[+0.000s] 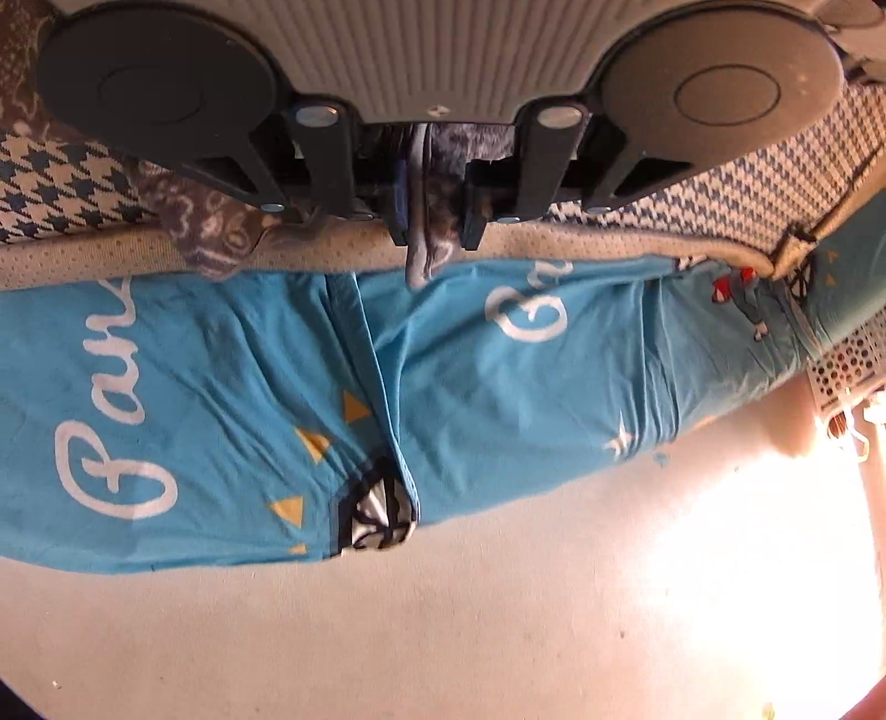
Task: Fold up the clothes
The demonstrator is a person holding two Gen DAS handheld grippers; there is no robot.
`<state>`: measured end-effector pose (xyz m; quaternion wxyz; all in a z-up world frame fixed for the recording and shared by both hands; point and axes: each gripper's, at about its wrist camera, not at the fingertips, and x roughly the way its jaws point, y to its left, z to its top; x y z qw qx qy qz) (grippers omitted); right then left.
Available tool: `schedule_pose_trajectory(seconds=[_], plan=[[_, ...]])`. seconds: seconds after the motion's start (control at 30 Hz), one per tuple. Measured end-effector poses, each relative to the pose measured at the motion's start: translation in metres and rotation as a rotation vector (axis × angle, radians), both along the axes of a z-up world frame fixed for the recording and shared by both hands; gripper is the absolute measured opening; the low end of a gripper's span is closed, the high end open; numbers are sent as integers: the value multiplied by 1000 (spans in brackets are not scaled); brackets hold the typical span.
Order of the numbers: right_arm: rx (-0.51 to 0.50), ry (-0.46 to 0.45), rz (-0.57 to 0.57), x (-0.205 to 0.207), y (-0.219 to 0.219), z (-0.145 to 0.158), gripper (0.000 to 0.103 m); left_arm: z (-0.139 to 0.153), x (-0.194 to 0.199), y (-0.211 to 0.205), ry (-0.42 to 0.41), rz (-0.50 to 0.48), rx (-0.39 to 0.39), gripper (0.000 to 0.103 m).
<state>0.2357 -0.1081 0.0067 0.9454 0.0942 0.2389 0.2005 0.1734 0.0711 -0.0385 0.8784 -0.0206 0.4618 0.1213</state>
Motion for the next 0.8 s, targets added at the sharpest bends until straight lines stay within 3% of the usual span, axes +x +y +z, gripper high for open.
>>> schedule_pose_trajectory(seconds=[0.1,0.13,0.2,0.33,0.43,0.53,0.73,0.8], plan=[[-26,-4,1,2,5,5,21,-4,3,-2,-13,25,64,103],[-43,14,0,3,6,4,30,-6,4,-2,-21,33,84,103],[-76,41,2,4,7,1,38,-5,6,1,-27,58,91,103],[-138,79,-13,-2,-2,1,40,-5,10,5,-18,124,182,103],[-124,115,-48,-11,-21,2,43,1,9,13,-10,169,153,103],[-145,125,-106,-30,-44,3,46,16,-1,15,-63,155,86,103],[-116,185,-230,-68,-90,6,47,37,-28,-1,-118,69,-11,103],[-153,175,-261,-84,-98,8,48,40,-37,-8,-135,23,-19,103]])
